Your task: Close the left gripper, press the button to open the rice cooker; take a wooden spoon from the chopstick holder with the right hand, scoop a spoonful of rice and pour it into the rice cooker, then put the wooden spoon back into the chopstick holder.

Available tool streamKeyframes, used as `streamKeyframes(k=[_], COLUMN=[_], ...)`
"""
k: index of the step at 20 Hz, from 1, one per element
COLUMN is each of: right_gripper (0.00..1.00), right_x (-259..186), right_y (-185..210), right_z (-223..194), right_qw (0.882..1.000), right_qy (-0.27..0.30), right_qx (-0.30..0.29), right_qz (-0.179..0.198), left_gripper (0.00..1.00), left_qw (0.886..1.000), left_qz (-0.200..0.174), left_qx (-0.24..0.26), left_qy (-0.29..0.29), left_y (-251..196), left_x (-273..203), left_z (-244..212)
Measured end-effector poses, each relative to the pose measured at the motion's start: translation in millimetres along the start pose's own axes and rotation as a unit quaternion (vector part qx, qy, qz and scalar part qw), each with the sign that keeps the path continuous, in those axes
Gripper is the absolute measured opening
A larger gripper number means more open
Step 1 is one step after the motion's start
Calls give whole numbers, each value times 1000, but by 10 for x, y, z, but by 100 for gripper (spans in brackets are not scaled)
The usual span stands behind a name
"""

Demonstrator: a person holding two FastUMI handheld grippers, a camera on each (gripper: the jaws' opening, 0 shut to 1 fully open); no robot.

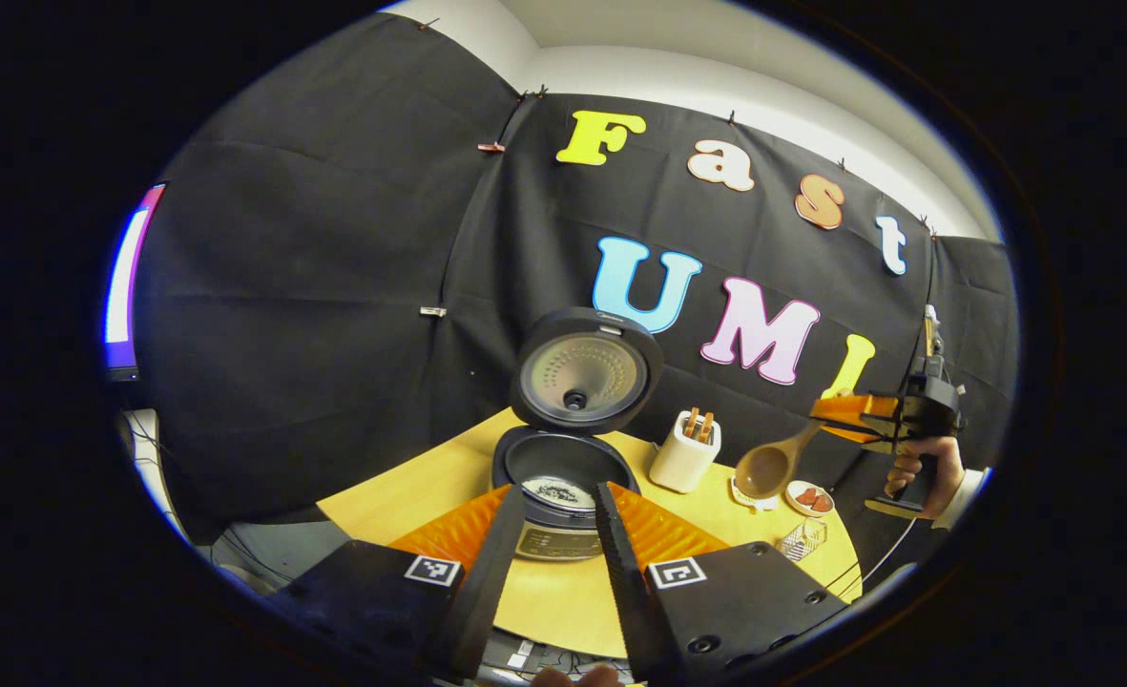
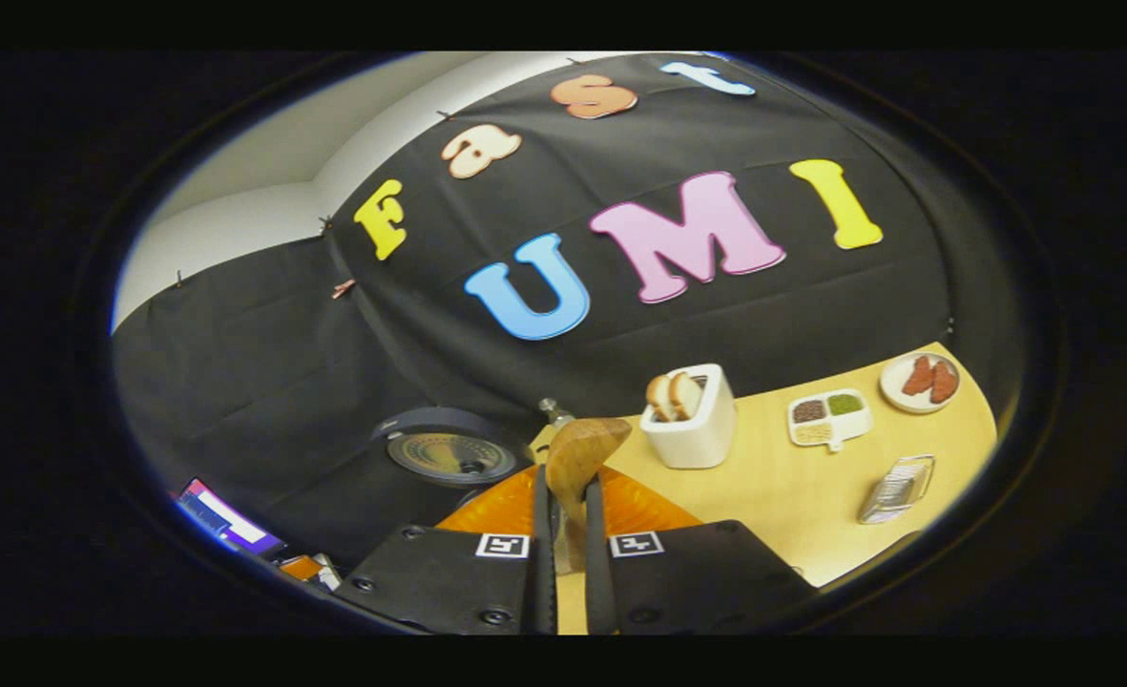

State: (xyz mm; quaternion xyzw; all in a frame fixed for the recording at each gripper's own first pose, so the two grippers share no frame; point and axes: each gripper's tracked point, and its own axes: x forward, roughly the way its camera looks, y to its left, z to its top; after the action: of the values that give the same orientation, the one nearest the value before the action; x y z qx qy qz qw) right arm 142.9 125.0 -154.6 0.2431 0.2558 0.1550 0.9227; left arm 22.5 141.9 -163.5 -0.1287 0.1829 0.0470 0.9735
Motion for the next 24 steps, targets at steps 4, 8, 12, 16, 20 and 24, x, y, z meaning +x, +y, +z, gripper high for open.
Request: streamKeyframes(k=[4,8,12,16,20,24], right_gripper=[16,11,11,11,16,12], right_x=[-302,-434,-508,-459,-311,-122], right_y=[-720,-1489,-2310,-3020,-3448,-3542], right_z=[183,336,349,302,113,-129], right_qw=[999,995,990,984,980,981], right_qy=[-9,-23,-26,-29,-8,20], right_qx=[27,54,68,81,69,61], right_qz=[-37,-78,-123,-158,-187,-183], left_gripper=[57,57,57,57,57,57], left_qw=[1000,1000,999,998,995,995], left_qz=[-7,-6,15,37,40,42], left_qx=[3,4,6,25,51,53], left_qy=[4,15,33,52,72,72], left_y=[-332,-654,-906,-1141,-1319,-1425], left_x=[143,232,218,176,245,310], left_z=[-26,-112,-208,-286,-313,-249])
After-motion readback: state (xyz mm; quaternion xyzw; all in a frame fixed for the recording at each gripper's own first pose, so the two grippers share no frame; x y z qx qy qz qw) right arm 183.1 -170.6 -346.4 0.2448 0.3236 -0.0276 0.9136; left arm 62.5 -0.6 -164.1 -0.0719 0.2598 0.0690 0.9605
